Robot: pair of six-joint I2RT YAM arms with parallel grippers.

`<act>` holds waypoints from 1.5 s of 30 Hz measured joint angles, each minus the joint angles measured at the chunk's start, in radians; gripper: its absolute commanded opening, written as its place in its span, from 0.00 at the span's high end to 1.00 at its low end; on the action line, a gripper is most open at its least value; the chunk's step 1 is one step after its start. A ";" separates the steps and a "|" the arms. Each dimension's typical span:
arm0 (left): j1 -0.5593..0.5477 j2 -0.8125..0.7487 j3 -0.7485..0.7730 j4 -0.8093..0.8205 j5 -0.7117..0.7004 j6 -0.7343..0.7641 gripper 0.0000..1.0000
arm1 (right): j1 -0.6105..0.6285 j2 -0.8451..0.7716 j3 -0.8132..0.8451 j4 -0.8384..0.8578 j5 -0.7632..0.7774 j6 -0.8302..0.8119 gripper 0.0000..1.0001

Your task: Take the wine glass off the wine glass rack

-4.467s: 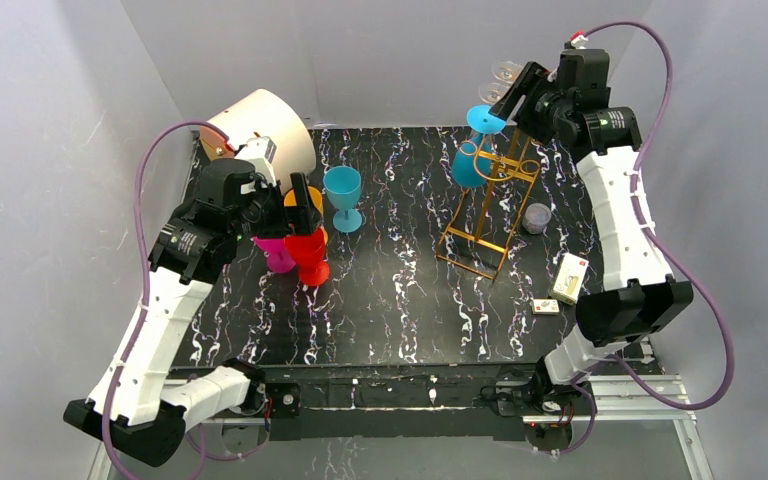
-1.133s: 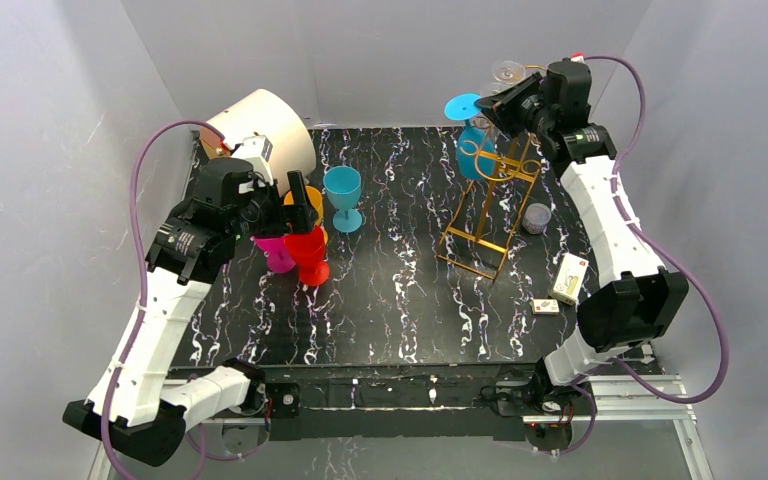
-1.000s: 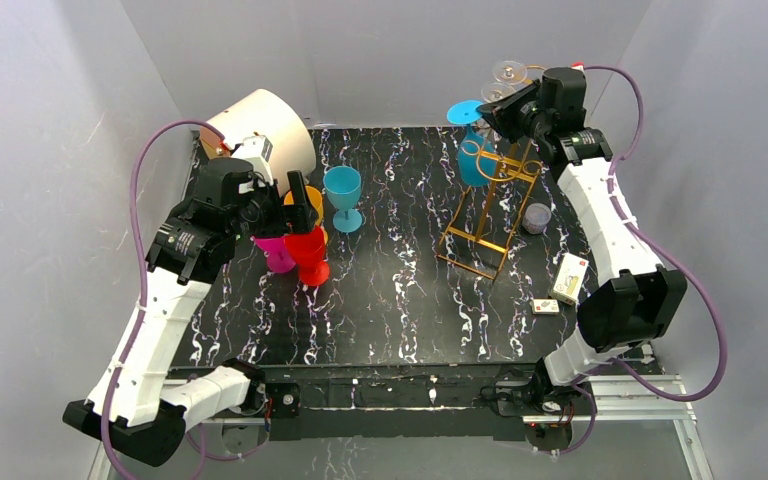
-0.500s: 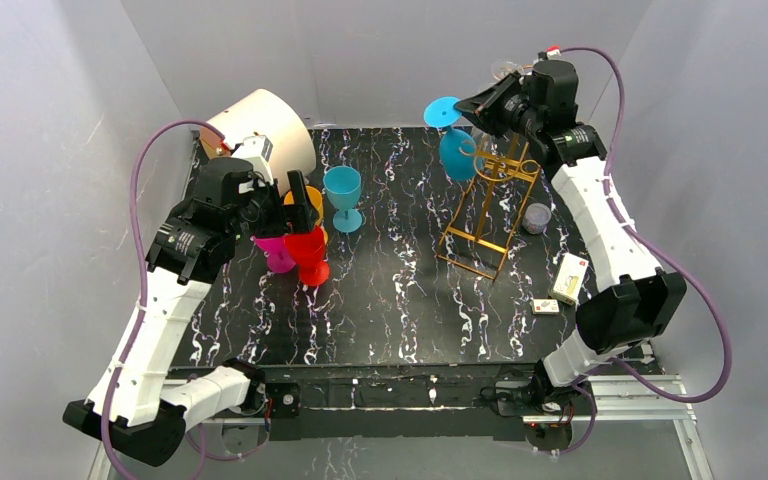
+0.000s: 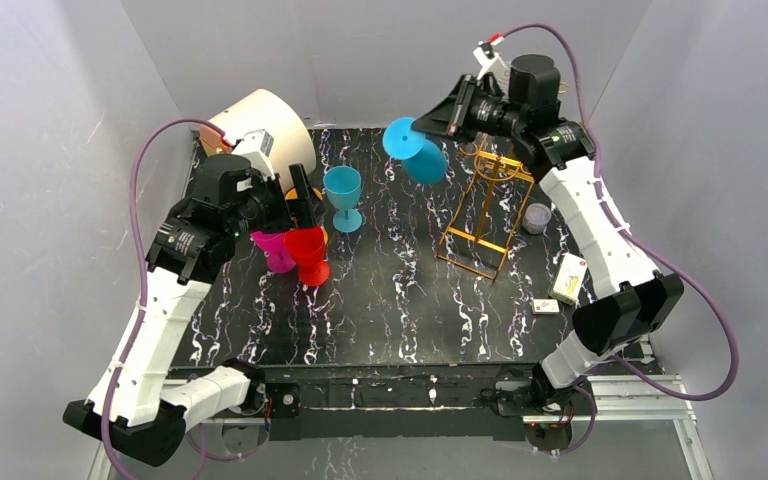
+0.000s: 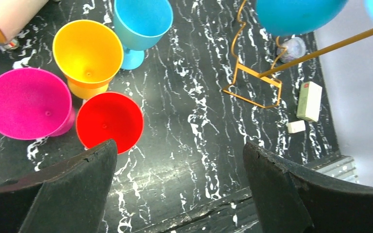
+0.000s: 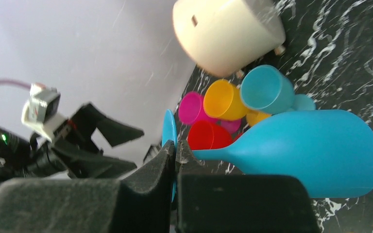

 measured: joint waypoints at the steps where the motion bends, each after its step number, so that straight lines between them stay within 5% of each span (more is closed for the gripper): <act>1: 0.000 -0.001 0.000 0.007 0.010 -0.005 0.02 | 0.014 0.000 0.000 -0.007 -0.012 -0.018 0.99; 9: 0.000 -0.067 -0.060 0.162 0.185 -0.073 0.05 | 0.188 -0.043 -0.080 -0.069 -0.039 -0.191 0.99; 24: -0.013 -0.072 -0.324 0.444 0.632 -0.195 0.39 | 0.292 -0.406 -0.593 0.114 -0.100 -0.169 0.99; 28: -0.093 -0.049 -0.335 0.499 0.670 -0.211 0.47 | 0.292 -0.441 -0.650 0.167 -0.111 -0.137 0.99; 40: -0.208 -0.035 -0.354 0.565 0.665 -0.229 1.00 | 0.292 -0.486 -0.726 0.257 -0.126 -0.087 0.99; 42: -0.209 -0.036 -0.354 0.573 0.669 -0.232 1.00 | 0.292 -0.496 -0.743 0.278 -0.129 -0.088 0.99; 45: -0.209 -0.037 -0.354 0.575 0.672 -0.232 1.00 | 0.291 -0.508 -0.767 0.311 -0.133 -0.077 0.82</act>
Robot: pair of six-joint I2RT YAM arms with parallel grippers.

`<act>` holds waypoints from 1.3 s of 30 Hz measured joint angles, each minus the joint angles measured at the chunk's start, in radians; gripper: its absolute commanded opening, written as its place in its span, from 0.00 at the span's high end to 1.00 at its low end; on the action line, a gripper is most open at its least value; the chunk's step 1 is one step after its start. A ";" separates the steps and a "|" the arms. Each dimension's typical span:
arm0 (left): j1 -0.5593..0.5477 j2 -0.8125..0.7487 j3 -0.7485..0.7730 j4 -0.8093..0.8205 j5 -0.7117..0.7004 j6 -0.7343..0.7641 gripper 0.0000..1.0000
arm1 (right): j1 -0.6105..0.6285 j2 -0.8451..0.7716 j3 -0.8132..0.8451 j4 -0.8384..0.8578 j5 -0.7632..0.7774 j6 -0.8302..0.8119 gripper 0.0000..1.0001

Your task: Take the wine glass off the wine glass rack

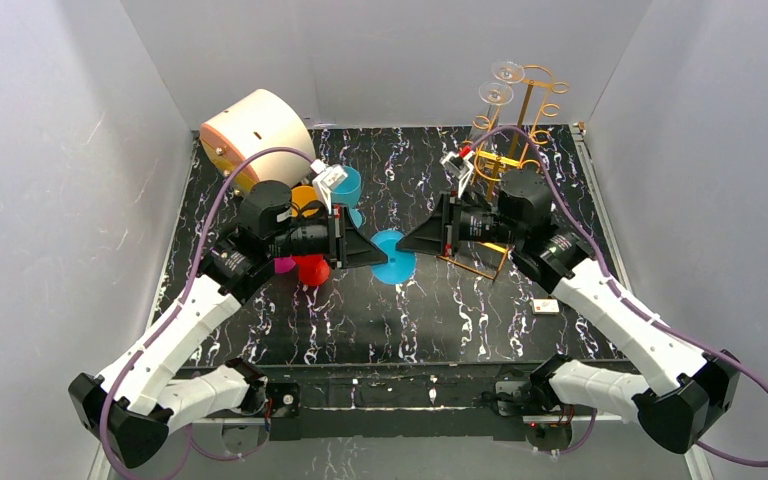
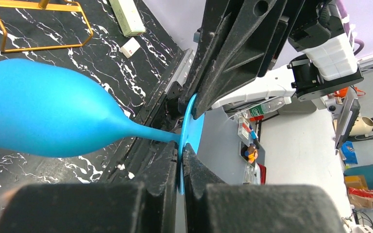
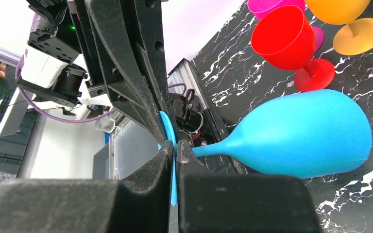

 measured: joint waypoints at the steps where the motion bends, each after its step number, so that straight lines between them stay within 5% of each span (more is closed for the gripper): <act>1: 0.000 0.000 0.000 0.000 0.000 0.000 1.00 | 0.000 -0.005 -0.008 0.012 -0.001 0.004 0.77; 6: -0.006 -0.003 0.000 0.001 -0.016 0.010 1.00 | 0.001 -0.047 -0.064 0.028 0.004 0.028 0.48; 17: -0.006 -0.005 0.000 0.002 -0.034 0.035 1.00 | 0.001 -0.209 -0.289 0.185 -0.005 0.143 0.46; 26: -0.007 -0.005 0.000 0.023 -0.029 0.034 1.00 | 0.003 -0.150 -0.341 0.380 -0.002 0.254 0.62; 36: -0.009 -0.013 -0.007 0.039 -0.027 0.032 1.00 | 0.027 -0.091 -0.356 0.511 -0.019 0.311 0.99; 39: -0.013 -0.013 -0.008 0.038 -0.028 0.035 0.39 | 0.029 -0.114 -0.386 0.542 -0.010 0.300 0.99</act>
